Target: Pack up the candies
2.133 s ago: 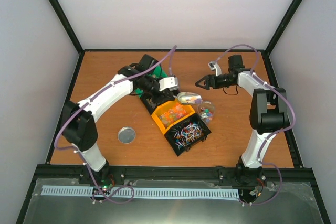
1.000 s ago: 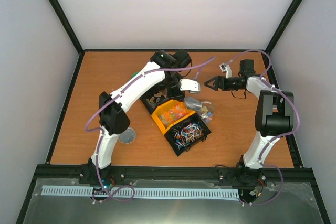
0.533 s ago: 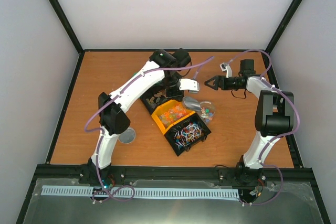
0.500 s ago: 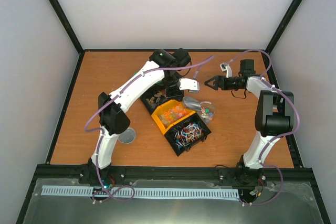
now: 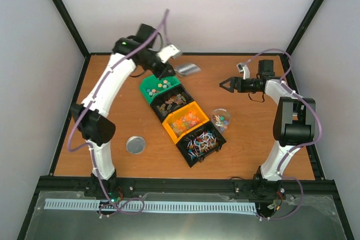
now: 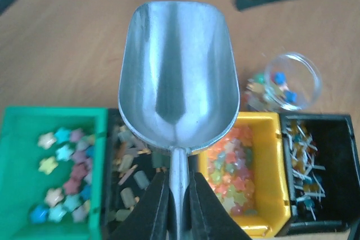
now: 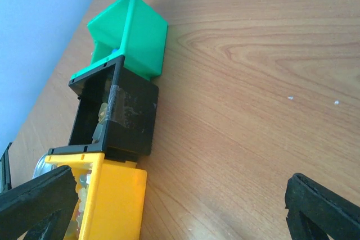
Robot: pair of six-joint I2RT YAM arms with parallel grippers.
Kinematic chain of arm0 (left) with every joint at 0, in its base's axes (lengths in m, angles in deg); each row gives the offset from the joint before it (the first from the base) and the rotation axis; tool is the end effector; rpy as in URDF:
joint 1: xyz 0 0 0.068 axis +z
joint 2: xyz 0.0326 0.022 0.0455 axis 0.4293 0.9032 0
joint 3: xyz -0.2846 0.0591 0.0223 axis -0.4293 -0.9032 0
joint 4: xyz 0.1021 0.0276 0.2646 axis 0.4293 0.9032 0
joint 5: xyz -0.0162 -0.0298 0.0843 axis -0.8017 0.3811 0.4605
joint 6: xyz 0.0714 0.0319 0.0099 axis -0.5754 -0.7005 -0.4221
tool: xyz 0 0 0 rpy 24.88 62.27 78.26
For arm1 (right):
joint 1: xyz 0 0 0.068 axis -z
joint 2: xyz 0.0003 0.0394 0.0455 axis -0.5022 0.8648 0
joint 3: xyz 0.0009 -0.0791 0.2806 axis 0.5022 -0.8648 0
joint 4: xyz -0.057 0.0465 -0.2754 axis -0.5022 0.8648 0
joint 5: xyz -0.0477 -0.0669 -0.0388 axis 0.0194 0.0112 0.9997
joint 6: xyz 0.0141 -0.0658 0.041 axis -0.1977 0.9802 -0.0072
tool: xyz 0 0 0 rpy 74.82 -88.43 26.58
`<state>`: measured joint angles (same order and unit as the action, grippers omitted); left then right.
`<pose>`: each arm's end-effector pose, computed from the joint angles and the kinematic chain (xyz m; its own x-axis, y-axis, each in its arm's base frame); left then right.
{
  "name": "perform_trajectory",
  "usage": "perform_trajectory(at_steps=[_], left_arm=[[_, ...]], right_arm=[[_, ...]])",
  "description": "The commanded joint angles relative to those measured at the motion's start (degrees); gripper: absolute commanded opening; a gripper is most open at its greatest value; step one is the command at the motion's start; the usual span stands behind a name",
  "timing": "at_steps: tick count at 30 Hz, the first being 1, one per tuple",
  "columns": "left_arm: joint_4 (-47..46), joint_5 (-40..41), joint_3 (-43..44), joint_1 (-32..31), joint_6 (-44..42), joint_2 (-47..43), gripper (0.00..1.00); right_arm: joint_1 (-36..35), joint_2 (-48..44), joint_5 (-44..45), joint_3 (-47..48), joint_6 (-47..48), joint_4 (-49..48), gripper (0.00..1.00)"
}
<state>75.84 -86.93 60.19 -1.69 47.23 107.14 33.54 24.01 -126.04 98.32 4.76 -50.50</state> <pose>0.3783 -0.2262 0.3814 -0.4504 0.6552 -0.6066 0.8690 0.4776 -0.1293 0.4216 0.0303 0.1921 -0.7922 -0.0040 -0.6102 -0.4881 0.6044 0.6297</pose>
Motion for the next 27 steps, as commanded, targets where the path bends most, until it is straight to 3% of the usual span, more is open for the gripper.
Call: perform_trajectory(at_steps=[1, 8, 13, 18, 27], left_arm=[[-12.6, -4.1, -6.7, 9.9, 13.1, -6.2, 0.01], [-22.8, -0.3, -23.8, 24.8, 17.6, -14.4, 0.01], [-26.4, 3.2, -35.3, 32.0, 16.3, -17.4, 0.01], [-29.5, 6.9, -44.2, 36.0, 15.6, -17.2, 0.01], [-36.8, 10.2, -52.2, 36.3, 14.3, -14.1, 0.01]], right_arm=[[0.4, -1.3, 1.0, 2.5, -0.7, -0.4, 1.00], [0.4, -2.0, 3.2, 5.2, 1.0, 1.5, 1.00], [0.4, -1.9, 4.6, 7.4, 4.8, 5.4, 1.00], [0.4, -2.1, 5.7, 9.1, 10.7, 11.6, 1.00], [0.4, -5.3, 3.3, 9.1, 22.1, 21.3, 1.00]])
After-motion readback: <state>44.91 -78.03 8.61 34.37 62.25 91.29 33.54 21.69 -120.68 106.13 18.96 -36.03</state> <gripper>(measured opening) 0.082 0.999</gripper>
